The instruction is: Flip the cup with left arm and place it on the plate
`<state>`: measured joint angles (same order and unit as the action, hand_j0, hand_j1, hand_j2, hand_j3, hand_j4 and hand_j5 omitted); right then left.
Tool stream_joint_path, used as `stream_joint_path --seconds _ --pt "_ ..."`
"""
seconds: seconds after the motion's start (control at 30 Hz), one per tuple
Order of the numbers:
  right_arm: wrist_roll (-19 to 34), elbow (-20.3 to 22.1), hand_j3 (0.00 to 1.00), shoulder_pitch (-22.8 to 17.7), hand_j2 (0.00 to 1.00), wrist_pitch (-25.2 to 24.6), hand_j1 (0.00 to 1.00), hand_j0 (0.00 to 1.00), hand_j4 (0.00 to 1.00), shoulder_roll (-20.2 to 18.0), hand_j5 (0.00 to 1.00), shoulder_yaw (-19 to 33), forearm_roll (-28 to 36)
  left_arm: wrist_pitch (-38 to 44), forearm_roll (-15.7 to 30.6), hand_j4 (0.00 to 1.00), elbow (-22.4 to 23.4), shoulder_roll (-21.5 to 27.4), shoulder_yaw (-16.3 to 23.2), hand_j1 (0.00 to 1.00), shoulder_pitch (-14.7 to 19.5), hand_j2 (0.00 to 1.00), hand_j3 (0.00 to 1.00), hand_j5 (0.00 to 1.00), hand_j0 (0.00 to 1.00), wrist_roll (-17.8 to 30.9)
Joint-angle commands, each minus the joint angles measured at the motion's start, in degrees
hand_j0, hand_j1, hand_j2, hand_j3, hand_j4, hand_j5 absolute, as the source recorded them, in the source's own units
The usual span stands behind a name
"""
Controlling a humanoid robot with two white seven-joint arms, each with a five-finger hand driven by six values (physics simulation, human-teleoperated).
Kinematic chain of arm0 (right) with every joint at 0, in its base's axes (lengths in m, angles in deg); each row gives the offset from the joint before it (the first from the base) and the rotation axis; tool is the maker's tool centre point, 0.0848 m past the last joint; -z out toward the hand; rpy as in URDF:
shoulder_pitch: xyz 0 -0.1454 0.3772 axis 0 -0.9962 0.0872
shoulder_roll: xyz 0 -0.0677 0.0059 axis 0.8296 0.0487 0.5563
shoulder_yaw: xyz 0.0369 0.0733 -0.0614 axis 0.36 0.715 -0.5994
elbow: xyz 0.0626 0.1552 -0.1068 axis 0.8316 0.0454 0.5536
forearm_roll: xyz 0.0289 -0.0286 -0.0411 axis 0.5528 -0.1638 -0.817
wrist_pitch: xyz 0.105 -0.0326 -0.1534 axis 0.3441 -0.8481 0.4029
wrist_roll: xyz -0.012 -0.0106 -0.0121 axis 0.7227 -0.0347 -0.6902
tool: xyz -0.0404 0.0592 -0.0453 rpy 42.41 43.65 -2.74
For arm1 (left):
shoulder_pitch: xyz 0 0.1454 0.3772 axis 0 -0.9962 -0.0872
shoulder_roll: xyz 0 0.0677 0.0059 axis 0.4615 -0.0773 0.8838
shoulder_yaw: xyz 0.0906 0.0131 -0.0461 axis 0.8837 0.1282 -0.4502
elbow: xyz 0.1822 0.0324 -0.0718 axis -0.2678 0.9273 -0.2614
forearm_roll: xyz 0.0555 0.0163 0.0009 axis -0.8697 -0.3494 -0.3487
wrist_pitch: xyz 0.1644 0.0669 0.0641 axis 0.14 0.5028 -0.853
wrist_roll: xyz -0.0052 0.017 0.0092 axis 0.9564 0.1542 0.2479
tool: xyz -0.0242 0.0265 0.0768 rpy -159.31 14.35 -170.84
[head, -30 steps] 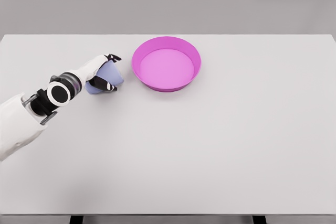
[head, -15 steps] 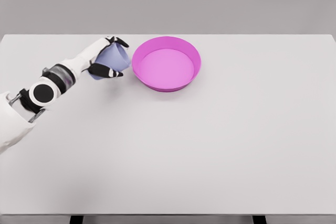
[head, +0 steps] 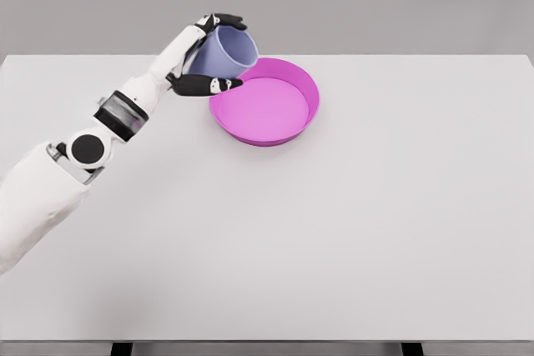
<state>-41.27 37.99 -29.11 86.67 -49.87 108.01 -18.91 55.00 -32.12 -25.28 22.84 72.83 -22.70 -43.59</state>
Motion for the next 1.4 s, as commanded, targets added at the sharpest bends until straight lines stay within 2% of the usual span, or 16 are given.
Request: stream_joint_path --seconds 0.0,0.03,0.17,0.27,0.37,0.57,0.73,0.77,0.83,0.97,1.17,1.37 --pt "0.0 0.0 1.0 0.0 1.0 0.1 1.0 1.0 1.0 0.0 1.0 0.0 0.0 -7.3 1.7 0.63 5.4 -4.3 0.0 0.63 0.0 0.63 0.63 0.63 0.63 0.1" --pt "0.0 0.0 1.0 0.0 1.0 0.1 1.0 1.0 1.0 0.0 1.0 0.0 0.0 -8.6 3.0 0.63 7.5 -5.8 0.0 0.63 -0.1 0.63 0.63 0.63 0.63 0.2" --pt "0.0 0.0 1.0 0.0 1.0 0.1 1.0 1.0 1.0 0.0 1.0 0.0 0.0 -11.5 4.7 0.63 10.7 -10.2 0.0 0.63 -0.5 0.63 0.63 0.63 0.63 0.2" --pt "0.0 0.0 1.0 0.0 1.0 0.1 1.0 1.0 1.0 0.0 1.0 0.0 0.0 -13.6 7.9 0.63 14.1 -13.5 0.1 0.63 -0.6 0.63 0.63 0.63 0.63 0.2" --pt "0.0 0.0 1.0 0.0 1.0 0.1 1.0 1.0 1.0 0.0 1.0 0.0 0.0 -13.6 8.7 0.63 16.2 -15.4 0.0 0.63 -1.0 0.63 0.63 0.63 0.63 0.2" --pt "0.0 0.0 1.0 0.0 1.0 0.1 1.0 1.0 1.0 0.0 1.0 0.0 0.0 -13.6 14.4 0.63 20.8 -18.1 -1.5 0.63 -2.2 0.63 0.63 0.63 0.63 -0.4" --pt "0.0 0.0 1.0 0.0 1.0 0.1 1.0 1.0 1.0 0.0 1.0 0.0 0.0 -13.6 14.3 0.63 20.1 -19.7 -2.5 0.63 -2.3 0.63 0.63 0.63 0.63 0.0" --pt "0.0 0.0 1.0 0.0 1.0 0.1 1.0 1.0 1.0 0.0 1.0 0.0 0.0 -13.6 14.3 0.63 19.9 -20.3 -3.9 0.63 -2.3 0.63 0.63 0.63 0.63 0.0" --pt "0.0 0.0 1.0 0.0 1.0 0.0 1.0 1.0 1.0 0.0 1.0 0.0 0.0 -13.6 14.2 0.63 16.1 -20.5 -5.3 0.63 -3.3 0.63 0.63 0.63 0.63 0.0" --pt "0.0 0.0 1.0 0.0 1.0 0.1 1.0 1.0 1.0 0.0 1.0 0.0 0.0 -13.6 14.2 0.64 14.6 -21.7 -8.0 0.64 -3.6 0.64 0.64 0.64 0.64 0.0" --pt "0.0 0.0 1.0 0.0 1.0 0.1 1.0 1.0 1.0 0.0 1.0 0.0 0.0 -13.6 14.2 0.64 15.6 -25.6 -10.5 0.64 -4.4 0.64 0.64 0.64 0.64 -0.1" --pt "0.0 0.0 1.0 0.0 1.0 0.1 1.0 1.0 1.0 0.0 1.0 0.0 0.0 -13.6 14.1 0.65 20.4 -27.8 -11.6 0.65 -4.3 0.65 0.65 0.65 0.65 -0.1"
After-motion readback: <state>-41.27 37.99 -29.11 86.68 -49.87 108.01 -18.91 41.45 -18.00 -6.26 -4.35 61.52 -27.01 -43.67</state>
